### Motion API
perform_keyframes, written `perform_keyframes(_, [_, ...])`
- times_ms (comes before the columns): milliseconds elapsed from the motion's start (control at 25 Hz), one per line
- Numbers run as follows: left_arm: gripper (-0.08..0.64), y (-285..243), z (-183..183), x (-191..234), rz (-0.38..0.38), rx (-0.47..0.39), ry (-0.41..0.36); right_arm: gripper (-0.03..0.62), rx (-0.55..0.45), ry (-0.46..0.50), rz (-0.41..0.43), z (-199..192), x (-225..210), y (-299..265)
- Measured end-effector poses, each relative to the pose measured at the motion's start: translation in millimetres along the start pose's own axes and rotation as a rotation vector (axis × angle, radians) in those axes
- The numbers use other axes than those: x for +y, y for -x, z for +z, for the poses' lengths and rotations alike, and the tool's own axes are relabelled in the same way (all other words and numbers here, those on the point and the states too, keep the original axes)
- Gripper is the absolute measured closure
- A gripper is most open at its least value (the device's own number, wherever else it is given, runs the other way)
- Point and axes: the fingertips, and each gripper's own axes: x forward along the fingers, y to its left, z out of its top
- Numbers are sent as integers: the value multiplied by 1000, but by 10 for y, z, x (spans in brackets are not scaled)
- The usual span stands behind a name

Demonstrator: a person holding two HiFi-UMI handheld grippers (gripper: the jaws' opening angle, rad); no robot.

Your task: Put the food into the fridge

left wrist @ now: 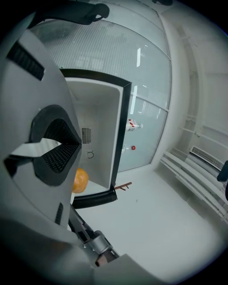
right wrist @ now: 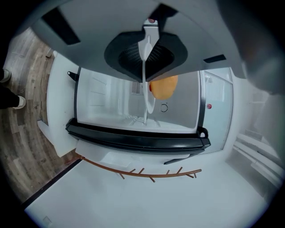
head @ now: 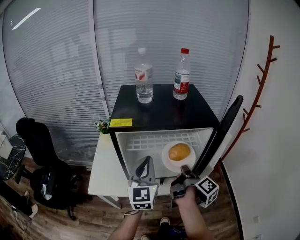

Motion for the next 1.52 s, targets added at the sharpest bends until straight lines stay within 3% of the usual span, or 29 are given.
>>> perform_keyframes(640, [534, -950, -52, -111, 28, -6, -22, 557, 43, -14, 12, 462, 123, -875])
perform_keyframes(1360, [534, -1145, -56, -64, 10, -13, -20, 555, -2, 29, -8, 485, 186, -963])
perform_keyframes(1440, [534, -1124, -62, -60, 7, -13, -16, 540, -3, 25, -10, 467, 171, -958])
perform_keyframes(1520, [534, -1109, -66, -54, 3, -13, -12, 475, 5, 15, -7, 435, 152, -952])
